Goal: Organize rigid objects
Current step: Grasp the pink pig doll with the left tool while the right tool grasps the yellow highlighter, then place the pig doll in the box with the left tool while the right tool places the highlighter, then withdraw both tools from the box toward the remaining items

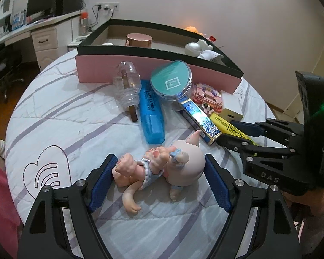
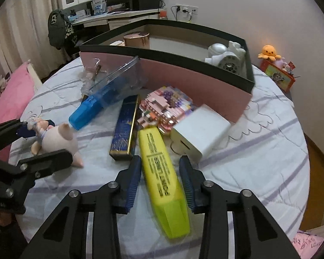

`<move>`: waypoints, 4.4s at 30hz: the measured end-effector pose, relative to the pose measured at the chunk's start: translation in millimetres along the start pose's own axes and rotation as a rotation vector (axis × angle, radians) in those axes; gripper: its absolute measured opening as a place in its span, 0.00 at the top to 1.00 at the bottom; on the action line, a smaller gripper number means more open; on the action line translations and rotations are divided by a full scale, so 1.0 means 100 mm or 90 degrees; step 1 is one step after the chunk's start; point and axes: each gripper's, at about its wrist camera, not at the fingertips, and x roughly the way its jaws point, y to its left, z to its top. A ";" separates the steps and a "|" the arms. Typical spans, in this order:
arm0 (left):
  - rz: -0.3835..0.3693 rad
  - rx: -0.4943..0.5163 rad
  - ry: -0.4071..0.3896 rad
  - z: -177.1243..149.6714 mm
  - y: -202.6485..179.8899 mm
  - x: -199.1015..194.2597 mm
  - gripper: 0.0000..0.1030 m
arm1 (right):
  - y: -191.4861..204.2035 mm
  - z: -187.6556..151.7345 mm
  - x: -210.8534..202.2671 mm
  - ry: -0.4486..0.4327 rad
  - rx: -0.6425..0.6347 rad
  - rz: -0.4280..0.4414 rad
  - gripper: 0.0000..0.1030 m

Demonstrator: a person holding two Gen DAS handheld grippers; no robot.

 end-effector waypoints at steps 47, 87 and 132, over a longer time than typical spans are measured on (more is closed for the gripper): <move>0.008 0.052 -0.159 2.20 0.53 0.00 0.21 | -0.64 1.89 -0.20 -0.182 0.160 0.075 0.75; 0.047 0.053 -0.204 1.94 0.28 -0.36 0.00 | -0.83 1.66 -0.29 -0.178 0.250 0.016 0.00; 0.044 0.001 -0.155 0.40 0.19 -1.05 0.00 | -0.17 0.11 -1.15 -0.163 0.249 -0.016 0.00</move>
